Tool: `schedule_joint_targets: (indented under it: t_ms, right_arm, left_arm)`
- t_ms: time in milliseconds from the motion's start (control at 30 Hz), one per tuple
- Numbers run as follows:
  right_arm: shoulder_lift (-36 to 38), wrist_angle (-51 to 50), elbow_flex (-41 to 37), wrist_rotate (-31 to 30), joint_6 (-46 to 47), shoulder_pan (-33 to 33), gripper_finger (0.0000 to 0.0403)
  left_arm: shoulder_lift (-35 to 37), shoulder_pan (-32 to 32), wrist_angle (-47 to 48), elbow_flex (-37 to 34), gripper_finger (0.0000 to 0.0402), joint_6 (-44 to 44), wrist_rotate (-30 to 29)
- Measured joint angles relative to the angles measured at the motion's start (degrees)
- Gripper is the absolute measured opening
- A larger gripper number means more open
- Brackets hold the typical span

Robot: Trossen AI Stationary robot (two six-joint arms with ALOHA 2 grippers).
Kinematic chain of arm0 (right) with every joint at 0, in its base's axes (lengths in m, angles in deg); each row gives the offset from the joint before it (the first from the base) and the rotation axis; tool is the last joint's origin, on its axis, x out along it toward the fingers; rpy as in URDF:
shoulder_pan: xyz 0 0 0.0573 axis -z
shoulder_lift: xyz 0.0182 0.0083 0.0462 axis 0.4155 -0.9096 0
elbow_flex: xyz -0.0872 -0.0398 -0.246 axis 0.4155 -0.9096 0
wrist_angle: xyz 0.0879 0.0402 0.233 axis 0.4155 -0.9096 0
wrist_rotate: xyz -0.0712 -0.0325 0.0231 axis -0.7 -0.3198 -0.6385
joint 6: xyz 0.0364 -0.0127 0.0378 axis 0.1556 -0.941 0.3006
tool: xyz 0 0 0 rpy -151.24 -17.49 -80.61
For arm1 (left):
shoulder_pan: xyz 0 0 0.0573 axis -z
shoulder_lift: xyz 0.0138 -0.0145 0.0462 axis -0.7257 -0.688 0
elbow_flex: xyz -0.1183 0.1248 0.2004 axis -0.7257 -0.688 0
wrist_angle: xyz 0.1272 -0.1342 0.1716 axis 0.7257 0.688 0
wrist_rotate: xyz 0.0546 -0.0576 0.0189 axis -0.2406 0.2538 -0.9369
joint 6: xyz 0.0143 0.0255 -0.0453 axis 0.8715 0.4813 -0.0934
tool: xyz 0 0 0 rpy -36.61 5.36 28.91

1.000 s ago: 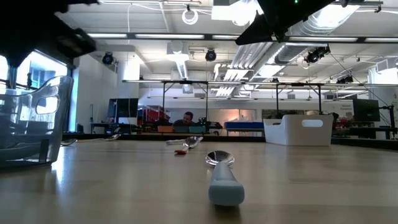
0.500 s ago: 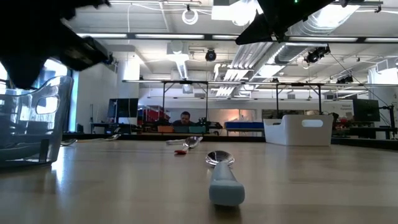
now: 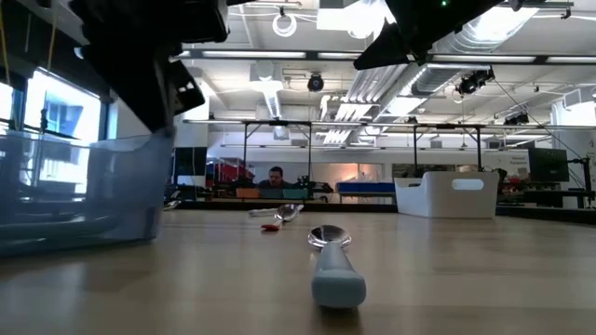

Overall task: Sort silverware by color (type)
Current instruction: Adjust the black bin

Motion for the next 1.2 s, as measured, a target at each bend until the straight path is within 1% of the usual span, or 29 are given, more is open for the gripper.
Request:
schedule_joint_targets:
  t_ms: [167,333,400,567,733,867,967,1067,1200]
  right_arm:
    - [-0.01,-0.1,0.0,-0.02,0.0,0.0,0.0]
    - [-0.01,-0.19,0.0,-0.02,0.01,0.01,0.0]
    - [0.0,-0.52,0.0,-0.02,0.44,0.0,0.0]
    - [0.01,-0.71,0.0,-0.02,0.46,0.0,0.0]
    - [0.0,-0.52,0.0,-0.01,0.46,0.01,0.0]
    - [0.01,-0.57,0.0,-0.02,0.53,0.0,0.0]
    - [-0.01,-0.8,0.0,0.0,0.8,0.0,0.0]
    - [0.0,-0.91,0.0,-0.01,0.88,0.0,0.0]
    - [0.01,-1.0,0.0,-0.01,1.02,0.01,0.0]
  left_arm:
    - [2.32,-2.72,2.13,0.0,0.0,-1.68,-3.78]
    - [5.76,-4.52,10.18,-0.37,0.0,-1.95,-9.95]
    - [8.0,-5.33,12.21,-1.44,0.0,-2.59,-10.64]
    - [14.75,-6.67,16.19,-6.26,0.0,-3.35,-10.57]
    - [20.0,-6.19,16.24,-12.07,0.0,-5.8,-6.22]
    - [23.03,-4.82,19.66,-14.01,0.0,-10.24,-5.73]
    - [25.98,-2.87,19.38,-14.99,0.0,-14.0,-4.38]
    - [28.25,0.11,18.23,-15.57,0.0,-18.61,-4.33]
    - [28.87,4.91,19.42,-16.67,0.0,-27.86,-4.52]
